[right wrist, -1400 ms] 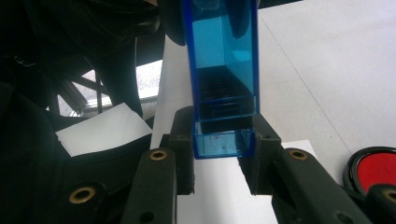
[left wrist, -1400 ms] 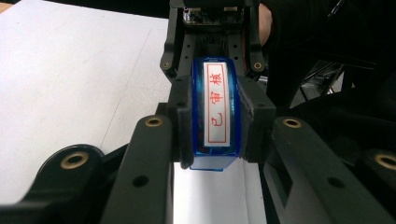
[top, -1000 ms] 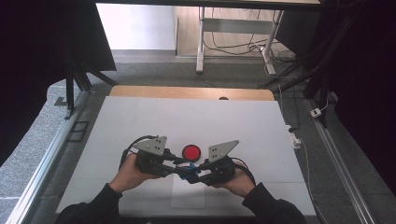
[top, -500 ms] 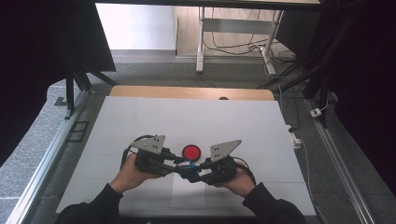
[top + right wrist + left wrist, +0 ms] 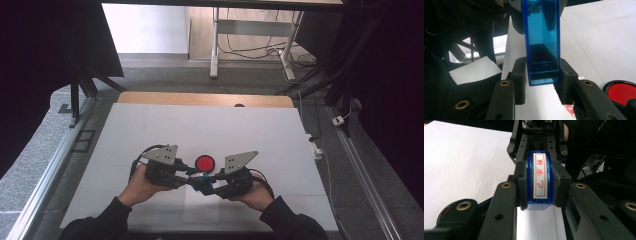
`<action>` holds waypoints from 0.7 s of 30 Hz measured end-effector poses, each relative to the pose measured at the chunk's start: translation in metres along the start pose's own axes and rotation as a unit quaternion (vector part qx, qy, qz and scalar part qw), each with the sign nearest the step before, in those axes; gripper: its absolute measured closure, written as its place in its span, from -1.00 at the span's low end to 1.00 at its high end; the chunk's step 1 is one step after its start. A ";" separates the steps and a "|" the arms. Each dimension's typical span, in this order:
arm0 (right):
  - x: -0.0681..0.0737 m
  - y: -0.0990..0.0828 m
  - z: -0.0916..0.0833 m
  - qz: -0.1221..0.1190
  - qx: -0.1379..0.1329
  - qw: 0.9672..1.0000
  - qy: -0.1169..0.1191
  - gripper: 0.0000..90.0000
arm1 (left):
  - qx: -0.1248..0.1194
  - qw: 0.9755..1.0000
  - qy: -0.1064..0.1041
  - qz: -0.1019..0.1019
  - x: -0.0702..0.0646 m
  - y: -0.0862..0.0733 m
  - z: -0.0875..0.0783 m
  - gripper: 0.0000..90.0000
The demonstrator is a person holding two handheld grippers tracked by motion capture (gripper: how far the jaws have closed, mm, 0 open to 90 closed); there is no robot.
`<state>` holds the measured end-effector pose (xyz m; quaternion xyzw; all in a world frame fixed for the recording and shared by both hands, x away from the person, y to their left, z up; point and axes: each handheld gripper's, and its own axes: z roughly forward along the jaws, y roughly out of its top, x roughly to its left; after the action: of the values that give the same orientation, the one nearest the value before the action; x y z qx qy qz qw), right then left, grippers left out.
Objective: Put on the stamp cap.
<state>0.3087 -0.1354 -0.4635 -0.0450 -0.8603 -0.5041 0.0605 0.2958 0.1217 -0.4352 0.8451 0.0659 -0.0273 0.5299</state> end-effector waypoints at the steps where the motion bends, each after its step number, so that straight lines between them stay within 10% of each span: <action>1: 0.000 0.000 0.000 0.001 0.000 1.000 -0.002 0.41 | 0.000 1.000 0.002 0.000 0.000 0.000 0.000 0.56; 21: 0.002 -0.001 -0.006 0.013 0.017 0.998 -0.055 0.16 | 0.006 0.999 0.034 -0.019 0.000 0.002 -0.013 0.56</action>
<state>0.3067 -0.1415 -0.4612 -0.0828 -0.8700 -0.4857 0.0199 0.2953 0.1324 -0.4282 0.8470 0.1003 -0.0090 0.5220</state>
